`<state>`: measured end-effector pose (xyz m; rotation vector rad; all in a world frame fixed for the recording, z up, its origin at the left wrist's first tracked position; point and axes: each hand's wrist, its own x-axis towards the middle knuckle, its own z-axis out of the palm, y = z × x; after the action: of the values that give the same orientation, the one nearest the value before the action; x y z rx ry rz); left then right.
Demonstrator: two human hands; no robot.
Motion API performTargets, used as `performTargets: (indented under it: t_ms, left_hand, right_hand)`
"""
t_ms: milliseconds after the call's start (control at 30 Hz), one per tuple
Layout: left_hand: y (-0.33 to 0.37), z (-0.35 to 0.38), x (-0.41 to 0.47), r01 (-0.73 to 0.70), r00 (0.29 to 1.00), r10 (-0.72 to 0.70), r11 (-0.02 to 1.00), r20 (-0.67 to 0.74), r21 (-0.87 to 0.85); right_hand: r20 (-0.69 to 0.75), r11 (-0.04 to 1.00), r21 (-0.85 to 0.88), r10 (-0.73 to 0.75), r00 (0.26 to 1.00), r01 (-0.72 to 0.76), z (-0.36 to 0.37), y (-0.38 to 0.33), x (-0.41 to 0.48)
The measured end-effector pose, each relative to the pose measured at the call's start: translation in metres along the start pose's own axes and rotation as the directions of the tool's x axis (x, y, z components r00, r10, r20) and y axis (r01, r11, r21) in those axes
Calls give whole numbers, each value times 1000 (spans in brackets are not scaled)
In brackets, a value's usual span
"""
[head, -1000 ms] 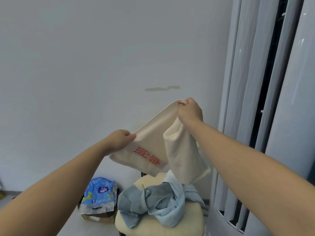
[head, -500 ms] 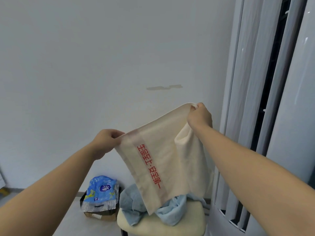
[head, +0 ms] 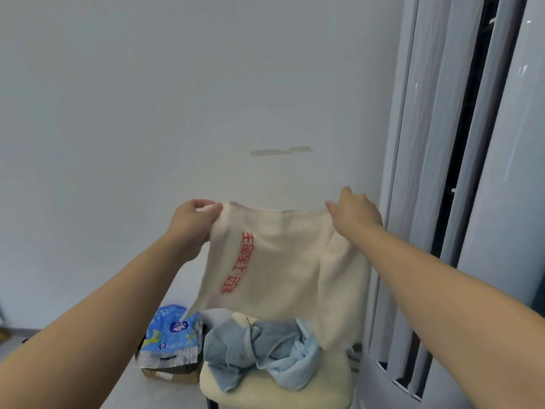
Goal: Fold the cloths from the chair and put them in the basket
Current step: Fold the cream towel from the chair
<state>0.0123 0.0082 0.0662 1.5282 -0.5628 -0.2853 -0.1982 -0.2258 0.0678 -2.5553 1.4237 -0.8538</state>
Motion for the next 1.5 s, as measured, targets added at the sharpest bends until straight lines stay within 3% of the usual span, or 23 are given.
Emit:
performTargets:
  t_ms: [167,467,600,700,800,933,1133,1500]
  left_hand:
    - [26,24,-6,35,998,-29,992,54,-118]
    - [22,35,-18,18,985,-21,1000,169,21]
    - [19,37,-19,14,983,-20,999,184,33]
    - [21,41,-22,14,977,-28,998,213,67]
    - [21,45,-24,21,972,-39,997,230,80]
    - [19,50,-26,36,971,-51,997,235,66]
    - [14,60,-32,39,970,-54,997,237,64]
    - [12,59,-35,-38,977,16,994,213,98]
  right_hand:
    - [-22,988,-133,-81,996,77,-6,-11,-5]
    - [111,955,-284,-55,992,85,-19,-31,-24]
    - [309,999,18,26,951,-33,-27,-40,-22]
    - [424,930,321,26,905,-178,-34,-46,-23]
    - [463,858,444,27,886,-258,-32,-44,-25]
    - [366,792,563,16,930,-235,-19,-45,-26]
    - [103,820,571,-124,987,44,0,-61,-48]
    - [36,712,687,-229,973,142,12,-78,-71]
